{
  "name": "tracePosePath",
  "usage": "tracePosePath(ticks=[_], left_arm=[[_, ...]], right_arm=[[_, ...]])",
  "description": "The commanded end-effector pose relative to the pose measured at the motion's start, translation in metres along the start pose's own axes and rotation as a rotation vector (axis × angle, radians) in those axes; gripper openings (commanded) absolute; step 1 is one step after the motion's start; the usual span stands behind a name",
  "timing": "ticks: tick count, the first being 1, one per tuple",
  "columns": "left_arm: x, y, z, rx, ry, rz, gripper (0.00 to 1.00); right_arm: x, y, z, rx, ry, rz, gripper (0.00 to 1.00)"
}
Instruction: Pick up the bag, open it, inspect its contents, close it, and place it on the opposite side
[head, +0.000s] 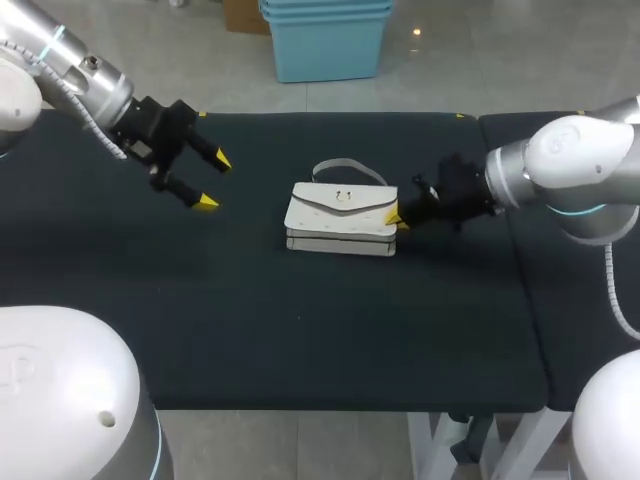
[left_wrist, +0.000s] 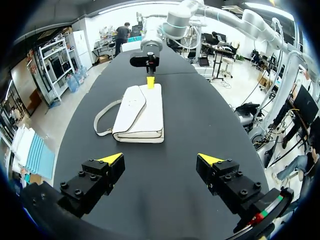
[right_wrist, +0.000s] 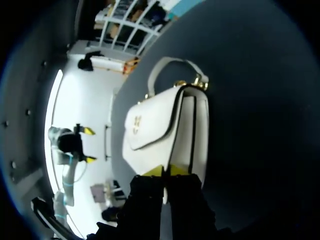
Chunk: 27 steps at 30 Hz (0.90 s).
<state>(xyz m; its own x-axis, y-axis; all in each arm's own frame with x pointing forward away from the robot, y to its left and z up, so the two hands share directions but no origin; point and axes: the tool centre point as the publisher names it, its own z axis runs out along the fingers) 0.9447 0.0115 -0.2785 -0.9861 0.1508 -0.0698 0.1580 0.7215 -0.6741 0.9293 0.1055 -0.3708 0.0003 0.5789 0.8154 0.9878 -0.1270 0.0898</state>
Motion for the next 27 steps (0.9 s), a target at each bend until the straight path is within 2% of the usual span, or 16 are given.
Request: tracePosePath(ticks=[1,7,13,14,15,16,19,22,27], left_arm=[[0.000,0.001,0.001,0.003,-0.001,0.001,1.00],[0.000,0.001,0.001,0.003,-0.001,0.001,1.00],[0.000,0.001,0.001,0.003,-0.001,0.001,1.00],[0.000,0.001,0.001,0.003,-0.001,0.001,1.00],[0.000,0.001,0.001,0.003,-0.001,0.001,1.00],[0.000,0.001,0.001,0.003,-0.001,0.001,1.00],[0.000,0.001,0.001,0.003,-0.001,0.001,1.00],[0.000,0.001,0.001,0.003,-0.001,0.001,1.00],[0.000,0.001,0.001,0.003,-0.001,0.001,1.00]], right_arm=[[0.000,0.009,0.008,0.049,0.004,-0.002,0.00],[0.001,0.017,0.012,0.092,0.007,0.002,0.00],[0.002,0.021,0.011,0.103,0.019,-0.004,0.00],[0.002,0.021,0.011,0.104,0.019,-0.004,0.15],[0.002,0.021,0.011,0.108,0.019,-0.004,0.47],[0.002,0.021,0.011,0.113,0.021,-0.005,1.00],[0.001,0.018,0.003,0.116,0.014,-0.010,1.00],[0.004,0.016,-0.011,0.126,-0.038,-0.037,1.00],[0.020,0.012,-0.042,0.137,-0.152,-0.141,1.00]])
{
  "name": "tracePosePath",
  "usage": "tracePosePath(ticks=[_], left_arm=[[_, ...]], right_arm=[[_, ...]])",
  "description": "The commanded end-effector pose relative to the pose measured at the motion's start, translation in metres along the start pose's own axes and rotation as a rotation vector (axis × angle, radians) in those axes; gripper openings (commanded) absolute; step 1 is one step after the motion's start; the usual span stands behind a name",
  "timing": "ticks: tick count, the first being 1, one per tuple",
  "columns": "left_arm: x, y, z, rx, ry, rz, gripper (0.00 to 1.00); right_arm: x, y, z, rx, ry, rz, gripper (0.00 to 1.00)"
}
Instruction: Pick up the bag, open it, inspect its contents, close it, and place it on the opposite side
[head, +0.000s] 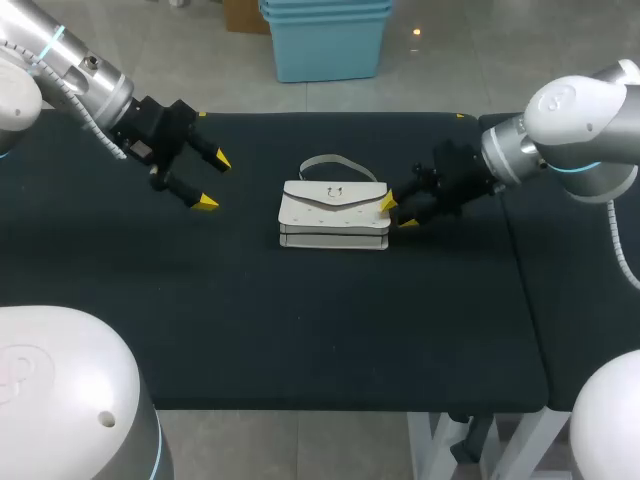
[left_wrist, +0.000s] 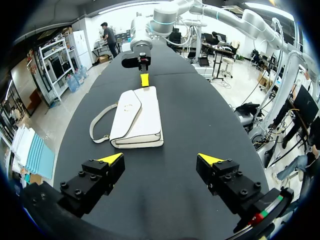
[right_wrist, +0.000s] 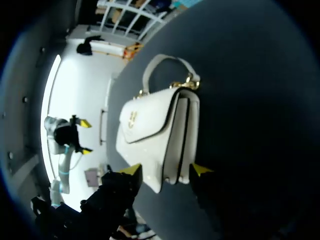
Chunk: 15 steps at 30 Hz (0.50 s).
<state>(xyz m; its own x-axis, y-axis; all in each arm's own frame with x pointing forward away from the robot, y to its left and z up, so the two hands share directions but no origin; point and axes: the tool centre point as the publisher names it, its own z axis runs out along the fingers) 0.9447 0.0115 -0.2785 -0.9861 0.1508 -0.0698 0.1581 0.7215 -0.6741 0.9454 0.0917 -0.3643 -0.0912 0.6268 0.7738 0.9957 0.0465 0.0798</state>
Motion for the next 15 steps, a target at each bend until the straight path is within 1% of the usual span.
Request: tracePosePath(ticks=[1,4,9,10,11,13,15], left_arm=[[0.000,0.001,0.001,0.003,-0.001,0.001,1.00],[0.000,0.001,0.001,0.003,-0.001,0.001,1.00],[-0.007,-0.008,0.008,-0.020,0.038,0.036,1.00],[-0.008,-0.009,0.009,-0.014,0.049,0.037,1.00],[-0.009,-0.011,0.010,-0.020,0.060,0.040,1.00],[-0.010,-0.013,0.012,-0.027,0.072,0.041,1.00],[-0.010,-0.014,0.012,-0.031,0.080,0.042,1.00]], right_arm=[[0.025,-0.010,-0.037,-0.004,-0.120,-0.057,1.00],[0.036,-0.012,-0.052,-0.003,-0.196,-0.136,1.00],[0.048,-0.012,-0.066,0.001,-0.340,-0.268,1.00],[0.050,-0.012,-0.068,0.003,-0.371,-0.291,1.00],[0.052,-0.011,-0.069,0.029,-0.383,-0.325,1.00],[0.056,-0.009,-0.069,0.058,-0.463,-0.346,1.00],[0.058,-0.006,-0.068,0.096,-0.502,-0.374,1.00]])
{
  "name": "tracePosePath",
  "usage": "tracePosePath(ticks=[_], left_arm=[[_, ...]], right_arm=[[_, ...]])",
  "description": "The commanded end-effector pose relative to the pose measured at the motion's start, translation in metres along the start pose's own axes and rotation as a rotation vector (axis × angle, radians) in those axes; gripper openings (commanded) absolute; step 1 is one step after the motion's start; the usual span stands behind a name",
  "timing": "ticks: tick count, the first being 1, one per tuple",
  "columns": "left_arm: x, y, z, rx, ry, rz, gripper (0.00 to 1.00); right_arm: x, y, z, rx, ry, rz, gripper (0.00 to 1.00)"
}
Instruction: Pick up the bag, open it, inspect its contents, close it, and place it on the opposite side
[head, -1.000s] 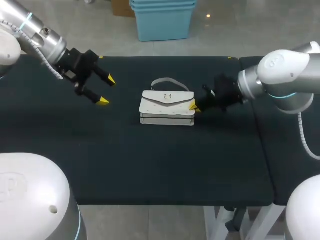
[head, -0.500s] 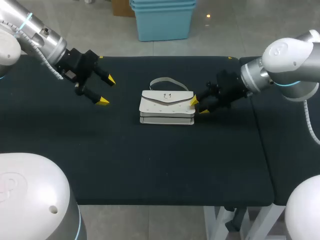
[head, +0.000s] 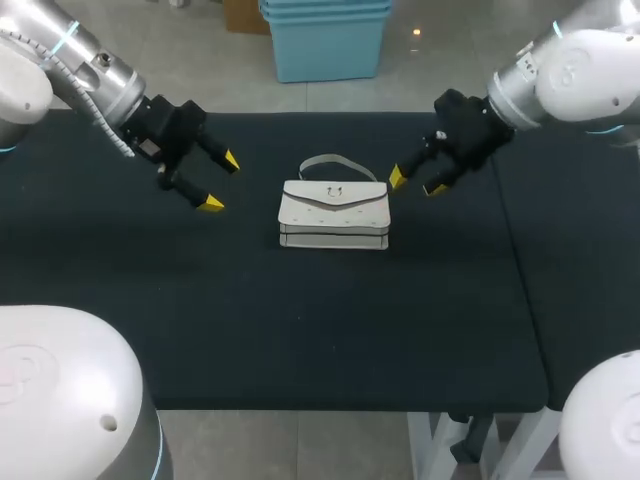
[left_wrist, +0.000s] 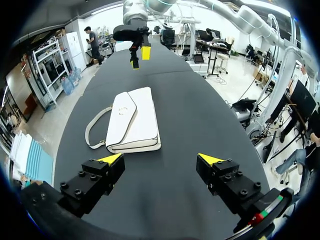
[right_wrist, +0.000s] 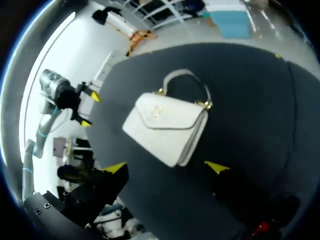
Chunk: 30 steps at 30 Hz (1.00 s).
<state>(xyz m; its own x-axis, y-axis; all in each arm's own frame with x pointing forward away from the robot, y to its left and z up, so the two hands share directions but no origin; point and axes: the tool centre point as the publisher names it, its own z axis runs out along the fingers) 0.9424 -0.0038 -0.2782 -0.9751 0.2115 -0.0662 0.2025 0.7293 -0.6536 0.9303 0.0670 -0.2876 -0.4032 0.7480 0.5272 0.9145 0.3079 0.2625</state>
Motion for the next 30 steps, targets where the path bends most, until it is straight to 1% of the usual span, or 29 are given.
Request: tracePosePath(ticks=[1,3,5,7,10,17,24,30], left_arm=[[-0.011,-0.003,0.001,-0.011,0.040,-0.004,1.00],[-0.012,-0.003,0.000,-0.013,0.047,-0.008,1.00],[-0.013,-0.003,0.000,-0.023,0.053,-0.014,1.00],[-0.013,-0.003,0.000,-0.026,0.058,-0.016,1.00],[-0.015,-0.002,-0.001,-0.038,0.065,-0.026,1.00],[-0.023,0.001,0.000,-0.058,0.086,-0.024,1.00],[-0.029,0.004,0.001,-0.057,0.112,-0.024,1.00],[-0.032,0.005,0.004,-0.078,0.148,0.011,1.00]], right_arm=[[0.012,0.009,-0.003,0.101,-0.263,-0.062,1.00],[0.016,0.013,0.000,0.146,-0.295,-0.098,1.00],[0.019,0.016,0.002,0.178,-0.344,-0.121,1.00],[0.022,0.019,0.005,0.208,-0.371,-0.146,1.00],[0.025,0.022,0.007,0.230,-0.423,-0.181,1.00],[0.033,0.018,0.008,0.239,-0.546,-0.310,1.00],[0.038,0.013,0.006,0.264,-0.625,-0.432,1.00],[0.039,0.004,0.008,0.225,-0.757,-0.524,1.00]])
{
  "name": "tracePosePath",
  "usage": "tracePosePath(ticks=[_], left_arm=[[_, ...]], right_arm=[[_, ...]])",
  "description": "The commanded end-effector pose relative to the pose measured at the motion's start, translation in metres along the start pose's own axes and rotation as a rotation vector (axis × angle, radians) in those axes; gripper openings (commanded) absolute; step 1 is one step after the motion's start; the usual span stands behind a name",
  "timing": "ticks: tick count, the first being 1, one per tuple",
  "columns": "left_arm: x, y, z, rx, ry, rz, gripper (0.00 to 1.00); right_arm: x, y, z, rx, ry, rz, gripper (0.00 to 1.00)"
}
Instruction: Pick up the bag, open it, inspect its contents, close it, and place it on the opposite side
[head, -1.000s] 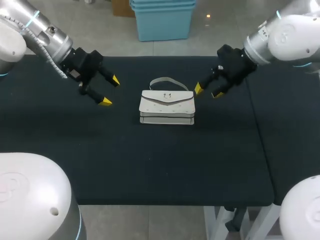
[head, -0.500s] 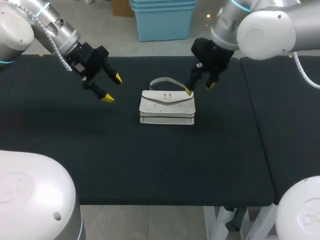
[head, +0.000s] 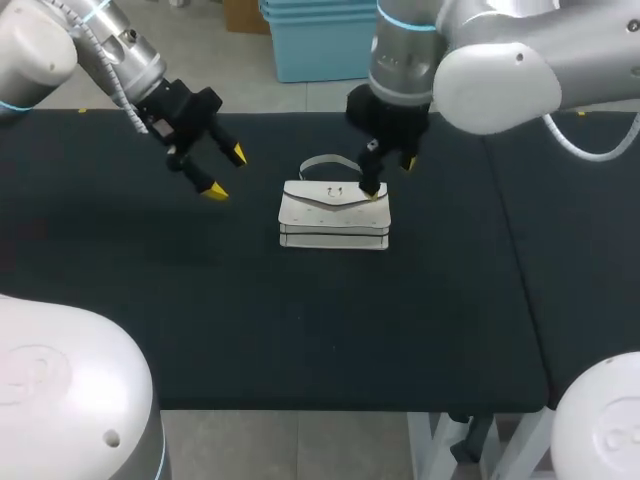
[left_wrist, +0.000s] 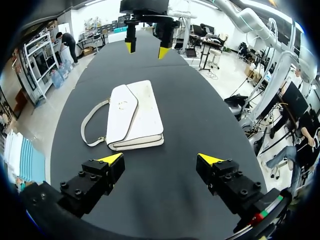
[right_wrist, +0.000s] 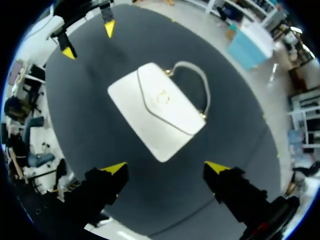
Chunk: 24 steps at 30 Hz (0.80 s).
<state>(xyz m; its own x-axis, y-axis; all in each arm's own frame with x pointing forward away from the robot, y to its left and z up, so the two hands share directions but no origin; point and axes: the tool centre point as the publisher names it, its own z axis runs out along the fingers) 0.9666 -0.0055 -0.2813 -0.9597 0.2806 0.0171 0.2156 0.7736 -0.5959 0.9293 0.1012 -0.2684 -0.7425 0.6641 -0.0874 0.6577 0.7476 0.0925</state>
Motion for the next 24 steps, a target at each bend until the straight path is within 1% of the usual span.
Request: tracePosePath(ticks=[1,4,6,7,10,11,16,18,24], left_arm=[[-0.009,-0.002,0.002,-0.005,0.041,0.011,1.00],[-0.014,-0.002,0.004,-0.006,0.049,0.005,1.00],[-0.016,-0.002,0.005,-0.007,0.057,0.003,1.00],[-0.017,-0.003,0.005,-0.009,0.060,0.002,1.00],[-0.020,-0.004,0.007,-0.016,0.070,0.008,1.00],[-0.020,-0.005,0.007,-0.019,0.074,0.013,1.00],[-0.023,-0.008,0.010,-0.017,0.096,0.039,1.00],[-0.023,-0.009,0.011,-0.022,0.100,0.047,1.00],[-0.024,-0.012,0.013,-0.020,0.114,0.096,1.00]], right_arm=[[0.010,-0.009,0.003,-0.035,-0.244,-0.019,1.00],[0.016,-0.013,0.006,-0.054,-0.366,-0.035,1.00],[0.020,-0.016,0.008,-0.065,-0.386,-0.050,1.00],[0.023,-0.017,0.009,-0.070,-0.432,-0.061,1.00],[0.030,-0.020,0.012,-0.074,-0.490,-0.091,1.00],[0.033,-0.020,0.014,-0.070,-0.528,-0.105,1.00],[0.043,-0.020,0.022,-0.048,-0.590,-0.180,1.00],[0.046,-0.020,0.024,-0.052,-0.619,-0.199,1.00],[0.056,-0.018,0.027,-0.108,-0.734,-0.219,1.00]])
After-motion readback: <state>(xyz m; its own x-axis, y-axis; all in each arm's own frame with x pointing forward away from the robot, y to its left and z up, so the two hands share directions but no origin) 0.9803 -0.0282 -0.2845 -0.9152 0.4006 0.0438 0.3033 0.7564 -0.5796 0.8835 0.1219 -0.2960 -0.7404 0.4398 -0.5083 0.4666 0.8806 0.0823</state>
